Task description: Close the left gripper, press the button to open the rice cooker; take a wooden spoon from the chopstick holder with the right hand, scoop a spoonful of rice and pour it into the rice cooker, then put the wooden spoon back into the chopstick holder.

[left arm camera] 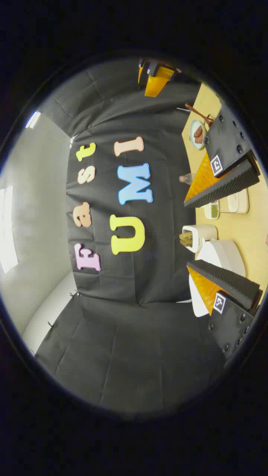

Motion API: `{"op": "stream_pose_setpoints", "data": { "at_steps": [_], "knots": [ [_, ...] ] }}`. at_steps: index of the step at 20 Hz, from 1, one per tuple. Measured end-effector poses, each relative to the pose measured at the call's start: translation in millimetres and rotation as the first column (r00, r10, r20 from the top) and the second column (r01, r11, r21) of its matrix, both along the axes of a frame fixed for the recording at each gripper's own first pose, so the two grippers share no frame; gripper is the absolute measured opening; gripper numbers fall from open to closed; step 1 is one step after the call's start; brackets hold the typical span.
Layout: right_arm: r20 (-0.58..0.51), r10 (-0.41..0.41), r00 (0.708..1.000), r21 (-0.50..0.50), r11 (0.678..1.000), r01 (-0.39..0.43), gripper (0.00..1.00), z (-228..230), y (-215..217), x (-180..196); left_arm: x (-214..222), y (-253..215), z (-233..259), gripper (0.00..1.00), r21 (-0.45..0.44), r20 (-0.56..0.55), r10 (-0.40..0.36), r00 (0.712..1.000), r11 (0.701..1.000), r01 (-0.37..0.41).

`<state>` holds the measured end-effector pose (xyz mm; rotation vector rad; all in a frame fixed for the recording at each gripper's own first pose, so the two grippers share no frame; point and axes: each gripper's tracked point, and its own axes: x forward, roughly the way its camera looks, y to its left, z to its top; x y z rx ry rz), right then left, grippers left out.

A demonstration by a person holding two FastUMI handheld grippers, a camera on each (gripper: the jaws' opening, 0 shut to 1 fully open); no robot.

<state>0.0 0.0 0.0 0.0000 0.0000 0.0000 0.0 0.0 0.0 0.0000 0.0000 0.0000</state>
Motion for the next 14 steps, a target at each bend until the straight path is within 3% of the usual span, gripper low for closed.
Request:
{"op": "stream_pose_setpoints", "data": {
  "at_steps": [1,3,4,5,6,8,9,14],
  "knots": [
    [-0.001,0.003,1.000,0.000,1.000,-0.003,0.96,-0.3,1.2,0.5,-0.3,0.8,0.3,0.92,0.004,0.004,0.002,1.000,1.000,-0.002],
    [0.001,0.008,1.000,0.001,1.000,-0.008,0.96,0.1,1.7,0.7,-3.7,1.3,2.1,0.92,0.012,0.010,0.008,1.000,1.000,-0.008],
    [0.002,0.010,1.000,0.001,1.000,-0.010,0.96,0.2,2.5,0.3,-5.9,1.7,2.9,0.98,0.013,0.012,0.007,1.000,1.000,-0.007],
    [0.003,0.011,1.000,0.001,1.000,-0.011,0.96,1.2,3.5,0.0,-7.2,1.2,2.9,0.98,0.014,0.013,0.006,1.000,1.000,-0.006],
    [0.004,0.011,1.000,0.000,1.000,-0.011,0.96,1.7,2.8,-0.4,-7.2,2.0,3.6,0.92,0.015,0.014,0.006,1.000,1.000,-0.006],
    [0.005,0.012,1.000,0.000,1.000,-0.012,0.96,2.2,2.7,-2.7,-7.5,0.2,3.8,0.92,0.009,0.011,-0.003,1.000,1.000,0.003],
    [0.005,0.013,1.000,0.000,1.000,-0.013,0.96,2.7,2.7,-3.7,-9.5,-1.7,4.0,0.98,0.002,0.010,-0.006,1.000,1.000,0.006],
    [0.006,0.005,1.000,-0.001,1.000,-0.005,0.96,5.3,-1.6,-10.6,-15.7,0.3,10.8,0.98,0.012,0.028,-0.001,1.000,1.000,0.001]
  ]
}}
